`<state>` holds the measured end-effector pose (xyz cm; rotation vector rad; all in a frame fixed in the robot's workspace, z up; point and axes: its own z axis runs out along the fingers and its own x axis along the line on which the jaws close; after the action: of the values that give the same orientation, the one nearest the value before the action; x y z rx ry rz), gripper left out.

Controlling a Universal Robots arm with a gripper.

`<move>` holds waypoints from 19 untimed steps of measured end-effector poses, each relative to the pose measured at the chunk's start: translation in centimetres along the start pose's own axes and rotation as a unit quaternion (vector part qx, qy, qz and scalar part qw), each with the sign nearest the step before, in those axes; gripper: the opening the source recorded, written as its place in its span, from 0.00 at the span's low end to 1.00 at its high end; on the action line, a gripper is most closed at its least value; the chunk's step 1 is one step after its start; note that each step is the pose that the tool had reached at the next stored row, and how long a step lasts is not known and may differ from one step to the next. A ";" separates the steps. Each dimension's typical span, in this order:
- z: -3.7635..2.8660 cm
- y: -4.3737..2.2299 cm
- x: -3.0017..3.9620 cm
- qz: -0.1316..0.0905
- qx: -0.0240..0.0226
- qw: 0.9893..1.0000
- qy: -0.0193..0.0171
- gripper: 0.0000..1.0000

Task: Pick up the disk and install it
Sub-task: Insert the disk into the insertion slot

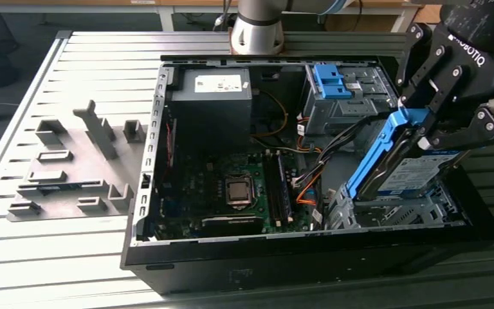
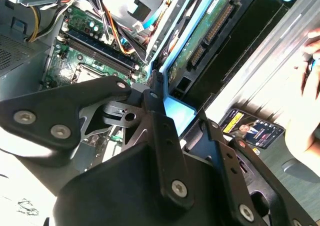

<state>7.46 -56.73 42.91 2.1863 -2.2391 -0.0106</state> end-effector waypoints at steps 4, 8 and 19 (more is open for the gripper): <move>0.24 0.00 0.00 0.000 0.000 1.000 0.000 0.38; 0.97 -0.02 0.01 0.000 0.000 1.000 0.000 0.44; 3.56 -0.05 0.14 0.000 0.000 1.000 0.000 0.11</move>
<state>7.45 -56.88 39.34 2.1863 -2.2392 -0.0109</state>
